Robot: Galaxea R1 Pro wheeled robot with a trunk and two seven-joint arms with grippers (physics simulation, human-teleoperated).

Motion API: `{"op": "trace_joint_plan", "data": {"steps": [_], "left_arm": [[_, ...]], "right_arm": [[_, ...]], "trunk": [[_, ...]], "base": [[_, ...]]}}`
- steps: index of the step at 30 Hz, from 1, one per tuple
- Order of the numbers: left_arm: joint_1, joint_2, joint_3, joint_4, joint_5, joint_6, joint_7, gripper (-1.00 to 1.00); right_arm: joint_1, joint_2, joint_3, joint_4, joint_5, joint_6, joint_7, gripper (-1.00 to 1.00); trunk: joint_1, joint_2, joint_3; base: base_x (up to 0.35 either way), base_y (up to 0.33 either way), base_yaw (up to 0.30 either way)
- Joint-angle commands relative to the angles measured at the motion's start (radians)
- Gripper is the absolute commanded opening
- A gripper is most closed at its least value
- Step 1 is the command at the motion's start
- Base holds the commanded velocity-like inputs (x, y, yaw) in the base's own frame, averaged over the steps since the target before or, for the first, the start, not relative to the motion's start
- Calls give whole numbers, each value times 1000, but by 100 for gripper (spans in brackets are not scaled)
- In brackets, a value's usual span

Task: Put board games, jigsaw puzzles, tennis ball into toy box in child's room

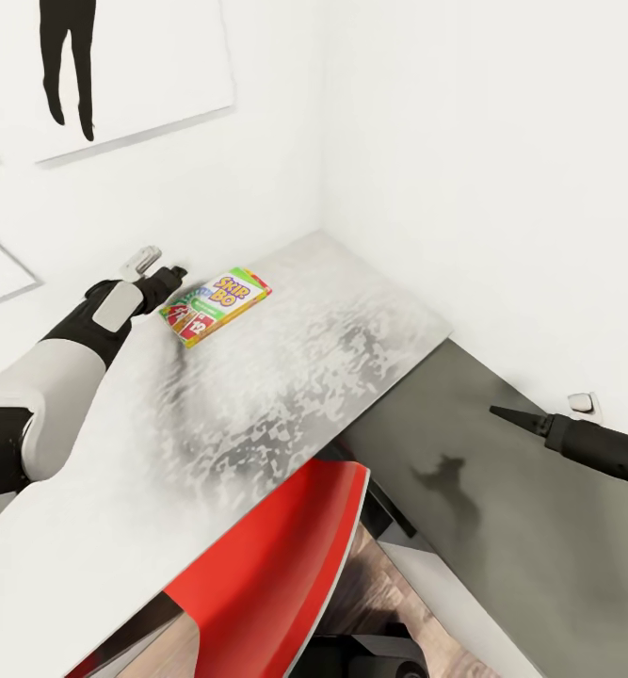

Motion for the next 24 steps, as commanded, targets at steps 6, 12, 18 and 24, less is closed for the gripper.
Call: {"op": "trace_joint_plan", "data": {"steps": [6, 12, 18, 24], "left_arm": [[-7, -9, -7, -11, 10, 4, 9, 100], [-11, -16, -7, -16, 9, 8, 11, 100], [-13, -20, -8, -18, 9, 13, 11, 100], [-14, -29, -9, -19, 8, 15, 10, 100]], "right_arm": [[-1, 0, -1, 0, 5, 5, 7, 100], [-1, 1, -1, 0, 5, 5, 6, 100], [-1, 1, -1, 0, 5, 5, 6, 100], [-1, 1, -1, 0, 5, 5, 6, 100]], "trunk": [[1, -2, -2], [1, -2, -3], [1, -2, -8], [1, -2, -15]], "base": [[0, 0, 0], [0, 0, 0], [0, 0, 0], [0, 0, 0]]}}
